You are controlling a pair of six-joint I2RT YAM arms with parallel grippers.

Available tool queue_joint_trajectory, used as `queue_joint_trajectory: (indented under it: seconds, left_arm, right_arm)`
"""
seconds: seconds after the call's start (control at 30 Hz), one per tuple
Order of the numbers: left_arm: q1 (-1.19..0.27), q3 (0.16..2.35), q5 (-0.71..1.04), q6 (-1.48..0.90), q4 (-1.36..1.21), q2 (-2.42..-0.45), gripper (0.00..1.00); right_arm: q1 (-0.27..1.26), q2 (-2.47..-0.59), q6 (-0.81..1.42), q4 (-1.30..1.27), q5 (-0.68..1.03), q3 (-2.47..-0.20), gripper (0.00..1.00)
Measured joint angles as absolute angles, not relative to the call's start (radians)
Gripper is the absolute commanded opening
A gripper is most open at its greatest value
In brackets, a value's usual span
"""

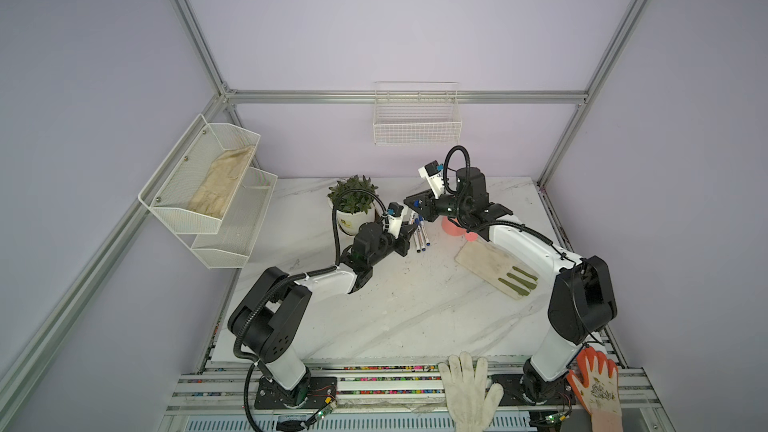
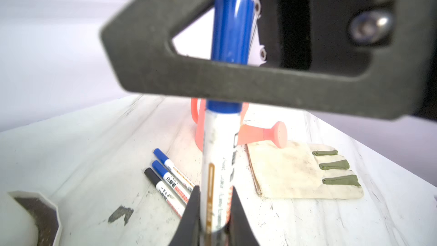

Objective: Insert the pens into the pen caps
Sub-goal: 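Press the right gripper down on the blue cap while the left gripper holds the marker, then withdraw the right gripper toward the watering can while the left gripper holds the capped marker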

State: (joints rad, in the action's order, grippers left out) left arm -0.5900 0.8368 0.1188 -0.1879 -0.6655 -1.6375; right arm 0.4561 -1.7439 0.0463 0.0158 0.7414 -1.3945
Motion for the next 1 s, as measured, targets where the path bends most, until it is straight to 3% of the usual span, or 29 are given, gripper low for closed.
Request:
queue_joint_trajectory:
  seconds: [0.5,0.6,0.8,0.87,1.0]
  left_arm:
    - [-0.688,0.657,0.013,-0.332,-0.686,-1.572,0.00]
    - [-0.706,0.636,-0.010,-0.365,-0.702,-1.575,0.00]
    - [-0.688,0.623,-0.147,-0.450,-0.843,-1.634,0.00]
    - [-0.668,0.623,-0.204,-0.480,-0.912,-1.667,0.00]
    - [-0.664,0.620,-0.254,-0.532,-0.978,-1.737,0.00]
  right_arm:
    - [0.450,-1.790,0.132,0.130,0.878,-1.356,0.00]
    - [0.449,-1.803,0.154,0.146,0.889,-1.355,0.10]
    - [0.447,-1.824,0.187,0.252,0.894,-1.373,0.53]
    - [0.440,-1.829,0.207,0.279,0.874,-1.380,0.59]
    - [0.414,-1.824,0.249,0.258,0.843,-1.395,0.61]
